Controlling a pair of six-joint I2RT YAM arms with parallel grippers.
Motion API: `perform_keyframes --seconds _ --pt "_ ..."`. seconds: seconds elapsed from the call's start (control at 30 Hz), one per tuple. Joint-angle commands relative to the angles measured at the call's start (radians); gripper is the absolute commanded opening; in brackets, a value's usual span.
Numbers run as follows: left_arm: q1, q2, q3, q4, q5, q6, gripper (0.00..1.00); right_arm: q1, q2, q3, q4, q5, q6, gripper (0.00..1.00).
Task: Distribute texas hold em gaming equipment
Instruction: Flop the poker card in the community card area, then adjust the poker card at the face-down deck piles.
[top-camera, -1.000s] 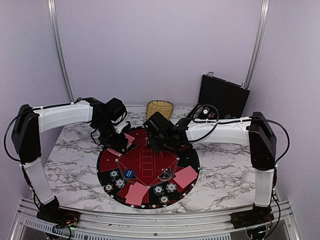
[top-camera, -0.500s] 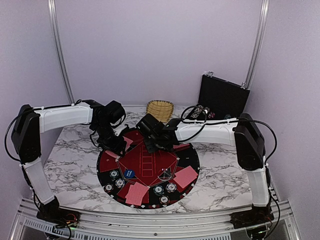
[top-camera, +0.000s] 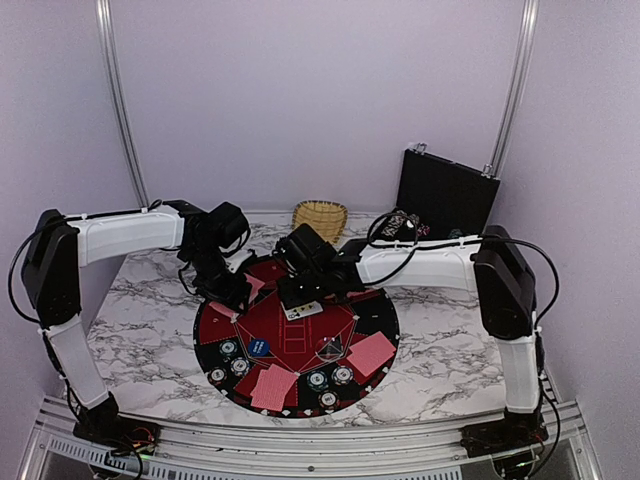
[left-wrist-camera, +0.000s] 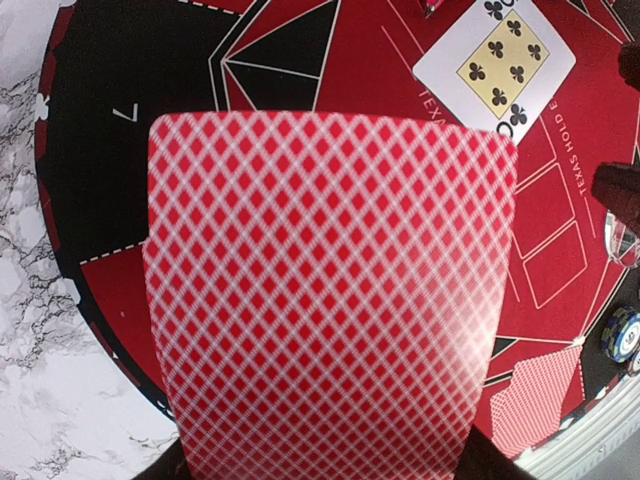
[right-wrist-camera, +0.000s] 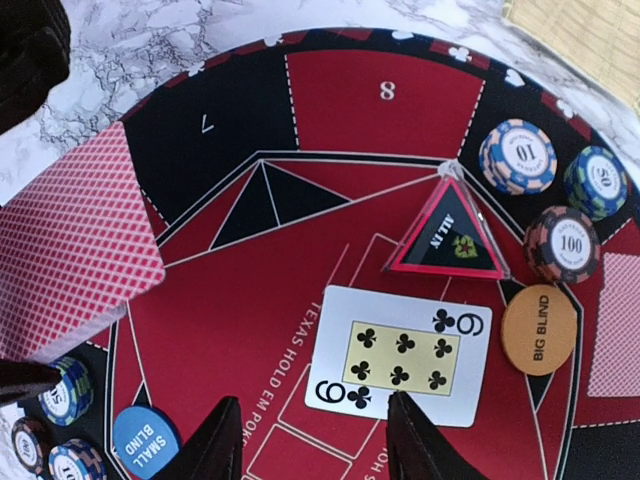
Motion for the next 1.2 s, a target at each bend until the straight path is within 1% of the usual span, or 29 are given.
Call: perform_keyframes --seconds 0.0,0.07,0.17,0.27,0.33,0.47,0.8,1.0,1.17 --pt "0.007 -0.040 -0.006 0.003 0.003 -0.001 0.46 -0.078 -0.103 -0.107 0.105 -0.153 0.040 0.50" --pt "0.007 -0.038 -0.002 0.003 0.005 -0.002 0.46 -0.115 -0.128 -0.169 0.151 -0.276 0.055 0.49" --pt "0.007 -0.037 -0.001 0.003 0.005 -0.001 0.46 -0.137 -0.158 -0.246 0.216 -0.378 0.071 0.44" --pt "0.007 -0.033 0.000 0.003 0.010 -0.001 0.46 -0.142 -0.169 -0.292 0.252 -0.420 0.092 0.36" --pt "0.007 -0.032 -0.001 0.005 0.012 -0.001 0.46 -0.149 -0.163 -0.314 0.268 -0.430 0.100 0.28" --pt "0.007 -0.032 0.001 0.007 0.014 0.000 0.46 -0.153 -0.134 -0.331 0.298 -0.468 0.115 0.18" --pt "0.007 -0.034 0.000 0.009 0.019 0.002 0.46 -0.154 -0.067 -0.322 0.304 -0.478 0.123 0.14" --pt "0.007 -0.038 -0.001 0.009 0.019 0.003 0.46 -0.154 -0.029 -0.310 0.315 -0.480 0.128 0.08" --pt "0.007 -0.041 -0.001 0.010 0.022 0.005 0.46 -0.154 0.007 -0.297 0.315 -0.454 0.126 0.07"
